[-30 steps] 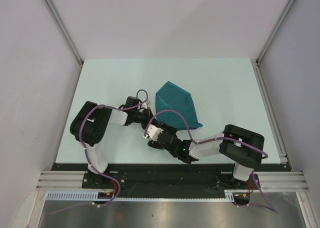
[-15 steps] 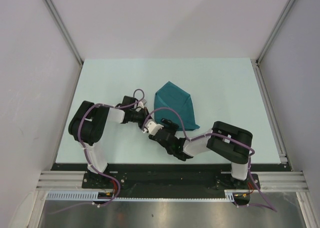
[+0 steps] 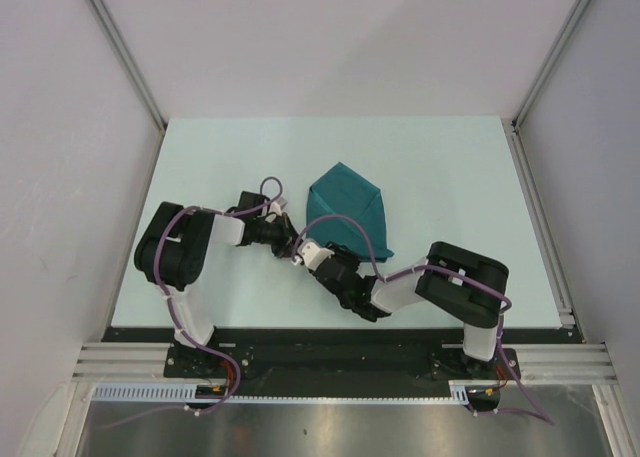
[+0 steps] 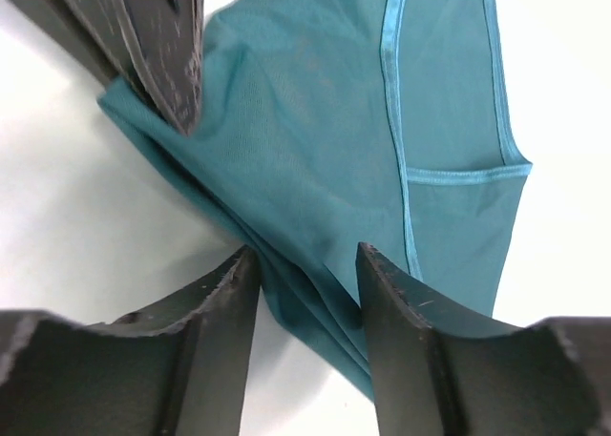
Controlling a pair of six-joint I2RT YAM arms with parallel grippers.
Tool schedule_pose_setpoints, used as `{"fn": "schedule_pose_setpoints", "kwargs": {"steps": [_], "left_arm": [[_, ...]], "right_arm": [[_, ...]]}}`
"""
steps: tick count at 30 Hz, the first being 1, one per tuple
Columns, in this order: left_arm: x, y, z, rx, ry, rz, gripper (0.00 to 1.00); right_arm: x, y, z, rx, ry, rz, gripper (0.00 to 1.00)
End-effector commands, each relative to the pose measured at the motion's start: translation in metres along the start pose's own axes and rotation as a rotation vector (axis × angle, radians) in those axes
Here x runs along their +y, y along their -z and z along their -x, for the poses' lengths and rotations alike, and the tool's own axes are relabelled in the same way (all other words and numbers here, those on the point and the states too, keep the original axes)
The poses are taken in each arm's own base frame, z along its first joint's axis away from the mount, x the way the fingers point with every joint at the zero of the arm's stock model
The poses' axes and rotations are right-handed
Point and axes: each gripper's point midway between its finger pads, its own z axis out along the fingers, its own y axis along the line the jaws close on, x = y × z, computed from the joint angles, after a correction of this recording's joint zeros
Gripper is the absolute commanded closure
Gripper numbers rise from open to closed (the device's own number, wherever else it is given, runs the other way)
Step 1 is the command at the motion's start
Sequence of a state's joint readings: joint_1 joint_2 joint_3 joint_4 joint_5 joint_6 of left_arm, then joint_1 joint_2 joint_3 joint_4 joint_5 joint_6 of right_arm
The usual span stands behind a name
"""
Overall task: Fold the napkin, place the utensils inside, and roll it up
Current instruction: Roll the napkin at the center of the board.
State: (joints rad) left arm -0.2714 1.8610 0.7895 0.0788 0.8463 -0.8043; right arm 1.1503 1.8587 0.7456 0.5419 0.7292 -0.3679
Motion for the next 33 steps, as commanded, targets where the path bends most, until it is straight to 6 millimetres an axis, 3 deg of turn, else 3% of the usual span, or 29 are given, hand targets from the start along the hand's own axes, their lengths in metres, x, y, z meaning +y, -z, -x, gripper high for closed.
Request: {"fn": "schedule_pose_setpoints", "kwargs": {"steps": [1, 7, 11, 18, 19, 22, 23, 28, 29, 33], "left_arm": [[-0.011, 0.007, 0.011, -0.021, -0.043, -0.039, 1.00], [-0.013, 0.007, 0.013, -0.026, -0.048, -0.046, 1.00], [-0.015, 0.008, 0.017, -0.043, -0.071, -0.039, 1.00], [-0.018, 0.011, 0.021, -0.067, -0.099, -0.018, 0.98], [-0.018, 0.011, 0.021, -0.069, -0.100, -0.018, 0.96], [-0.020, 0.014, 0.024, -0.087, -0.112, -0.008, 0.71], [-0.022, 0.016, 0.027, -0.100, -0.128, -0.004, 0.55], [-0.019, 0.042, 0.049, -0.222, -0.169, 0.098, 0.24], [-0.016, 0.049, 0.055, -0.254, -0.161, 0.114, 0.21], [-0.009, 0.064, 0.071, -0.407, -0.169, 0.184, 0.18]], "right_arm": [[-0.005, 0.007, -0.016, 0.040, 0.018, -0.002, 0.52], [0.004, 0.011, -0.008, -0.005, 0.014, 0.065, 0.65], [0.015, 0.012, -0.006, -0.014, 0.033, 0.136, 0.81], [0.016, 0.009, -0.004, 0.008, 0.020, 0.243, 0.84], [0.019, 0.009, 0.004, -0.005, 0.000, 0.283, 0.85], [0.017, 0.011, 0.016, 0.000, -0.051, 0.367, 0.87], [0.013, 0.011, 0.013, 0.027, -0.058, 0.385, 0.89], [0.008, 0.012, 0.026, 0.063, -0.128, 0.505, 0.96], [0.000, 0.007, 0.029, 0.073, -0.154, 0.509, 0.96], [0.004, 0.007, 0.029, 0.119, -0.224, 0.641, 0.99]]}}
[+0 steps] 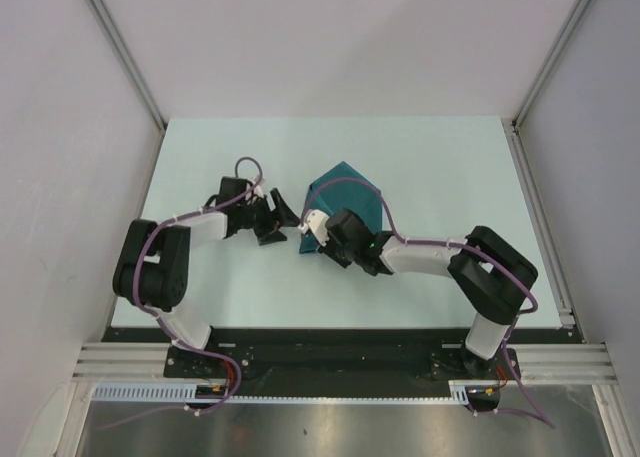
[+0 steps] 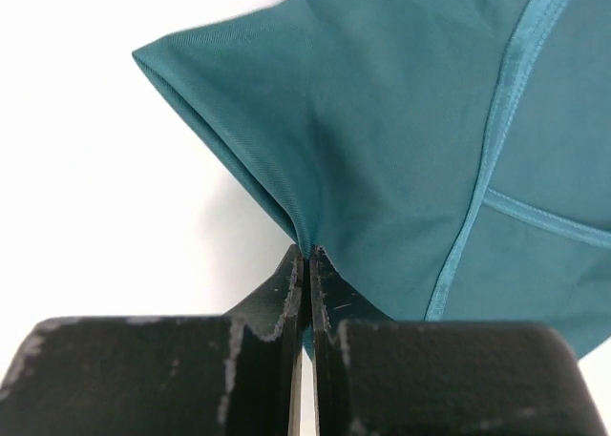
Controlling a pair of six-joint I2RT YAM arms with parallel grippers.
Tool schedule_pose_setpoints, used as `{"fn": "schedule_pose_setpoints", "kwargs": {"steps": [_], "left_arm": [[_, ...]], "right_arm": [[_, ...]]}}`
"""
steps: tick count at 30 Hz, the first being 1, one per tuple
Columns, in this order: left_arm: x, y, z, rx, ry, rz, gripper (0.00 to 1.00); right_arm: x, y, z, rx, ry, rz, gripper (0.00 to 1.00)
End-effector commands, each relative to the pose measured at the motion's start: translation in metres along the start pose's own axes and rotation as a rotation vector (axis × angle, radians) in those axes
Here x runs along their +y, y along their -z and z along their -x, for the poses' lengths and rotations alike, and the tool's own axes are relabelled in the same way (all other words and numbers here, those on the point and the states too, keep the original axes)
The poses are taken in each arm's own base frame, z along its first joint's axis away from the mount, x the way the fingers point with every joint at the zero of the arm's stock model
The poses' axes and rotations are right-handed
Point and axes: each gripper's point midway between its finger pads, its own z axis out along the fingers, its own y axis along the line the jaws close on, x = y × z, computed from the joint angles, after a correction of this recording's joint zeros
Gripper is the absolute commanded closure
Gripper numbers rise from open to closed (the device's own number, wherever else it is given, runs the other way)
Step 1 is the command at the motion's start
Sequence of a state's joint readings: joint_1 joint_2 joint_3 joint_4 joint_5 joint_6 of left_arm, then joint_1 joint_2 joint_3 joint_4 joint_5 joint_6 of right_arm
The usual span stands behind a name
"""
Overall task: Fold the napkin, place the utensils inside, and roll it up
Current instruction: Roll the napkin at the center of the board.
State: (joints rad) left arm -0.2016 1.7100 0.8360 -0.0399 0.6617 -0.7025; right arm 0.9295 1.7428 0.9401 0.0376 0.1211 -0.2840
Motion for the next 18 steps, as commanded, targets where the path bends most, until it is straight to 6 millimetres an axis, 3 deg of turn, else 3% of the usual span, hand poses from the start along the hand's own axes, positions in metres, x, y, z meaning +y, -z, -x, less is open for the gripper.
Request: {"fn": "schedule_pose_setpoints", "kwargs": {"steps": [1, 5, 6, 7, 9, 18], "left_arm": [[0.015, 0.018, 0.023, -0.191, -0.048, 0.113, 0.17], [0.019, 0.030, 0.028, -0.327, -0.127, 0.165, 0.17], [0.019, 0.034, 0.029, -0.347, -0.148, 0.174, 0.17], [0.024, 0.036, 0.025, -0.358, -0.185, 0.191, 0.17], [0.013, 0.043, 0.028, -0.423, -0.266, 0.197, 0.17], [-0.017, 0.045, 0.006, -0.490, -0.587, 0.172, 0.16]], "right_arm": [[0.008, 0.010, 0.013, 0.025, -0.108, 0.188, 1.00], [0.009, 0.009, 0.018, 0.046, -0.189, 0.338, 1.00], [0.003, 0.009, 0.027, 0.032, -0.204, 0.358, 1.00], [0.003, 0.005, 0.013, 0.090, -0.240, 0.387, 1.00], [0.007, 0.002, 0.013, 0.108, -0.273, 0.459, 1.00], [0.001, -0.018, -0.002, 0.206, -0.414, 0.595, 1.00]]}}
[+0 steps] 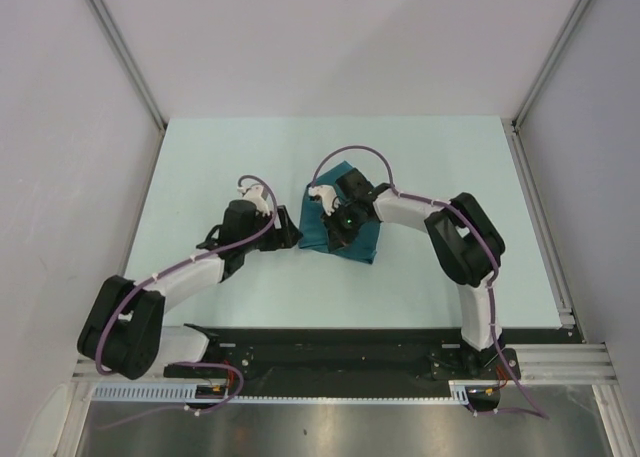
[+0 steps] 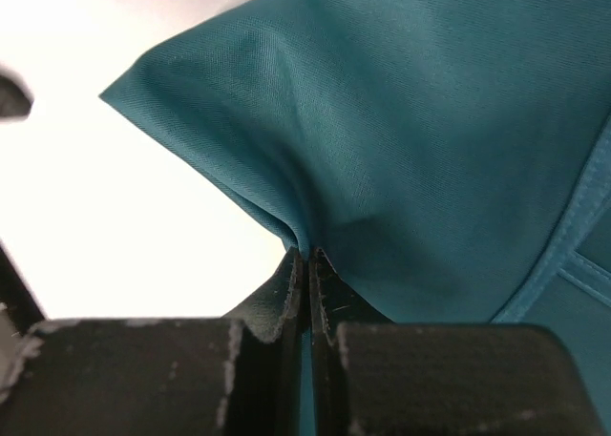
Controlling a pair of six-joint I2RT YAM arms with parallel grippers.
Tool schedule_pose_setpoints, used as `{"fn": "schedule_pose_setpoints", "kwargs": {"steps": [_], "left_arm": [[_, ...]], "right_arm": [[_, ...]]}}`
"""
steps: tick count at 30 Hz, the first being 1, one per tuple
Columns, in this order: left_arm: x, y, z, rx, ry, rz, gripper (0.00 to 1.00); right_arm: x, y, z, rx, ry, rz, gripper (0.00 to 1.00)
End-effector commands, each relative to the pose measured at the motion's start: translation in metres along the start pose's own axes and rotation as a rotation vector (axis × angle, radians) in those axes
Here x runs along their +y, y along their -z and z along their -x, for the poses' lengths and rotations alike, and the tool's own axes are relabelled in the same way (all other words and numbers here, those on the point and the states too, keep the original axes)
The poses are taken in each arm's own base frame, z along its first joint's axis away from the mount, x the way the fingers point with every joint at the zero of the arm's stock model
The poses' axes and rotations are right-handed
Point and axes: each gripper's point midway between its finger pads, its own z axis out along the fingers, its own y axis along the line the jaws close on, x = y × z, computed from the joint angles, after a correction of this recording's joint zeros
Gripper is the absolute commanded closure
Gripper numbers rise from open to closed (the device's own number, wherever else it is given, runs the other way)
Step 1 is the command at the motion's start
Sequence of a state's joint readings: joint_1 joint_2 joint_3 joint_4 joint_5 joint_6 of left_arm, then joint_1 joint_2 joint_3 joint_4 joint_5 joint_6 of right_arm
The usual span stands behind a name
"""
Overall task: Fold the napkin, place the utensils inside, and roll it up
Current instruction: Roll the napkin at the center of the board.
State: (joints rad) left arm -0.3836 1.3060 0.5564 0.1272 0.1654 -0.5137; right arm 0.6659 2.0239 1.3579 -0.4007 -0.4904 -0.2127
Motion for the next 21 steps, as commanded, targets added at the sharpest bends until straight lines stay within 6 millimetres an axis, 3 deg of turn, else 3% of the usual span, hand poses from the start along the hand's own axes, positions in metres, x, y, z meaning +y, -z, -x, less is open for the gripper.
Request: {"fn": "schedule_pose_setpoints", "kwargs": {"steps": [1, 10, 21], "left_arm": [[-0.007, 0.007, 0.020, -0.128, -0.191, -0.003, 0.16], [-0.024, 0.003, 0.013, -0.125, -0.377, -0.014, 0.16], [-0.053, -0.018, 0.000, -0.110, -0.636, -0.087, 0.15]], "right_arm": [[0.008, 0.002, -0.005, 0.040, -0.094, 0.115, 1.00], [-0.011, -0.002, -0.016, 0.081, -0.233, 0.177, 1.00], [-0.020, -0.003, -0.023, 0.102, -0.328, 0.247, 1.00]]}}
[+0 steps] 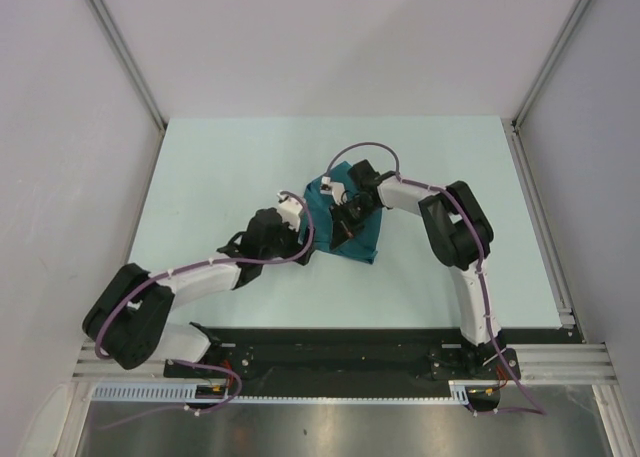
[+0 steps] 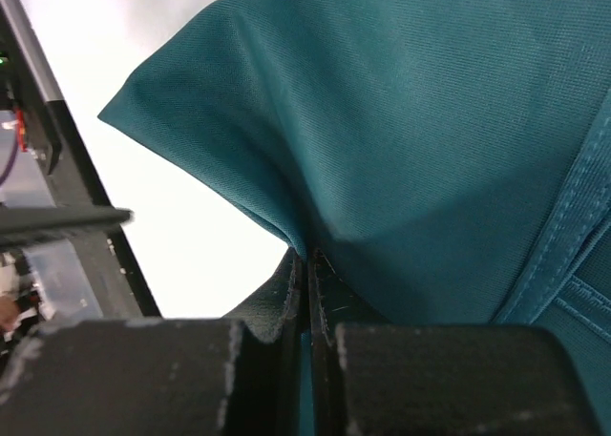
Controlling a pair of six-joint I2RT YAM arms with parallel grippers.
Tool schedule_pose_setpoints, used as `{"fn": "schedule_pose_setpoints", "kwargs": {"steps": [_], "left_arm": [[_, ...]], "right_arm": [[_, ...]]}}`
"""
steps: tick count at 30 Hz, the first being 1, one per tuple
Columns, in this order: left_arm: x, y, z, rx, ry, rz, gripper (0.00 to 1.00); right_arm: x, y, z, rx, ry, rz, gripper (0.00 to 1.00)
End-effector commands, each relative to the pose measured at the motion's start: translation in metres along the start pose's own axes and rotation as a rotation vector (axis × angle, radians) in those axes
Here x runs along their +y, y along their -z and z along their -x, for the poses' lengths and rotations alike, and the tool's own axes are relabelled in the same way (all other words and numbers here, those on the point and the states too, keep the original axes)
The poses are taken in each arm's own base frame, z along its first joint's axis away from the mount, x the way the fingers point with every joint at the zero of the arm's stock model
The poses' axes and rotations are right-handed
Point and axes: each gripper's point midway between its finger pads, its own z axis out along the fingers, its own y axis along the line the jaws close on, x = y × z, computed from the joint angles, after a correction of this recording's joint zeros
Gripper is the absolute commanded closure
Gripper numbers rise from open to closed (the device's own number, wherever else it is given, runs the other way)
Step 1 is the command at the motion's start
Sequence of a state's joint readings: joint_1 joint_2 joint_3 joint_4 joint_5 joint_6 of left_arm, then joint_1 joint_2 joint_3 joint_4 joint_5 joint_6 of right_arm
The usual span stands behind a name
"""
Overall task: Fold the napkin, place the utensils inside, and roll it up
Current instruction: Roll the napkin at the center of the board.
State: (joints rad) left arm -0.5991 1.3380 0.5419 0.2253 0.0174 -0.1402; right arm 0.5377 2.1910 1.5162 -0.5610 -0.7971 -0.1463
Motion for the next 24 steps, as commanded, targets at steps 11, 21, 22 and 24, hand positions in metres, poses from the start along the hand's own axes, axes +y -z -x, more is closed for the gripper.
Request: {"fn": "schedule_pose_setpoints", "kwargs": {"steps": [11, 21, 22, 24], "left_arm": [[-0.011, -0.028, 0.029, -0.077, -0.214, -0.005, 0.16], [-0.023, -0.034, 0.023, -0.056, -0.218, -0.071, 0.27], [-0.024, -0.034, 0.022, -0.054, -0.214, -0.076, 0.28], [-0.025, -0.036, 0.020, -0.050, -0.211, -0.085, 0.34]], "right_arm": [[-0.020, -0.004, -0.023, 0.083, -0.114, 0.003, 1.00], [-0.025, -0.004, -0.025, 0.086, -0.142, 0.011, 1.00], [-0.025, -0.004, -0.024, 0.084, -0.142, 0.012, 1.00], [-0.025, -0.004, -0.025, 0.086, -0.148, 0.013, 1.00]]}}
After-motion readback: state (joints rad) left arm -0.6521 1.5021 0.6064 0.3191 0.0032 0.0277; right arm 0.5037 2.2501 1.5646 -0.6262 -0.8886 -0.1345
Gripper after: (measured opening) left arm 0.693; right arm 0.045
